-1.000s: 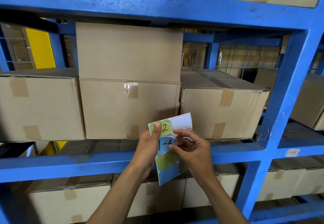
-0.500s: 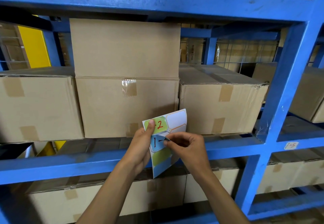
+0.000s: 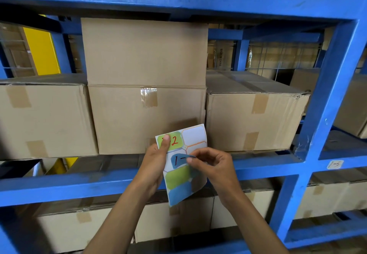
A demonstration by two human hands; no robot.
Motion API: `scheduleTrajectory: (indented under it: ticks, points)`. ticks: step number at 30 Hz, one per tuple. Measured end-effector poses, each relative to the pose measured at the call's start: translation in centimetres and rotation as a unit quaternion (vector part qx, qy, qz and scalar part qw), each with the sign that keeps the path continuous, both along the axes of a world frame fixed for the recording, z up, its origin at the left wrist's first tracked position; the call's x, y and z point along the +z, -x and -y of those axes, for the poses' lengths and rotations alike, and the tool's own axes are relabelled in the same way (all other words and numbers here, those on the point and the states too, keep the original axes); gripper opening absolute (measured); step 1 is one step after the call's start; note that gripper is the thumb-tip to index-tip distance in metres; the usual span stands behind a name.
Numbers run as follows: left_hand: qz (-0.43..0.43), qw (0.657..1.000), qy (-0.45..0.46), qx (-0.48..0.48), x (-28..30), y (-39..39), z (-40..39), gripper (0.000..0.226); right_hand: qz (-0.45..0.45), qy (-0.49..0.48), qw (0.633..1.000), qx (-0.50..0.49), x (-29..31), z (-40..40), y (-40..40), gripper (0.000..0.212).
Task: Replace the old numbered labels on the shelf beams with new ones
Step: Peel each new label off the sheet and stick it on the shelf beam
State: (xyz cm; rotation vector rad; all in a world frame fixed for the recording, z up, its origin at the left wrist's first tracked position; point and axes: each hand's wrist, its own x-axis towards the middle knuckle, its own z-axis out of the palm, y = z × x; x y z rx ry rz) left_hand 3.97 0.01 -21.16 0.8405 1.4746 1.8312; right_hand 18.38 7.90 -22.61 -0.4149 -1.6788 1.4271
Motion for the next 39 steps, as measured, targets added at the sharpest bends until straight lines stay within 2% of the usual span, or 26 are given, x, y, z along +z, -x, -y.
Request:
scheduleTrajectory:
  ticks: [2,8,13,17,23,28,39]
  points:
    - [-0.026,0.999,0.01,0.024,-0.5,-0.1,0.1,0.044,-0.009,0.023,1.0,0.008,-0.3,-0.4,-0.5,0.007]
    - [-0.065,0.995,0.055,0.049,-3.3,-0.5,0.5,0.037,-0.034,0.076,0.996,-0.023,-2.5,-2.6,-2.7,0.021]
    - [-0.088,0.989,0.098,0.06,-5.7,-1.1,0.8,0.035,-0.049,0.103,0.99,-0.082,-5.6,-4.8,-5.2,0.016]
    - [-0.086,0.985,0.131,0.072,-7.5,-1.2,1.1,0.036,-0.05,0.115,0.98,-0.157,-8.6,-6.8,-6.6,0.022]
    - [-0.071,0.979,0.164,0.094,-9.4,-0.7,1.7,0.036,-0.01,0.084,0.981,-0.174,-11.8,-8.8,-6.0,0.012]
    - [-0.07,0.976,0.177,0.109,-10.4,-0.3,2.1,0.034,0.047,0.004,0.987,-0.153,-12.6,-8.9,-3.9,0.012]
    - [-0.061,0.972,0.187,0.128,-10.4,-0.2,2.3,0.034,0.034,-0.046,0.979,-0.195,-13.2,-8.9,-2.1,0.009]
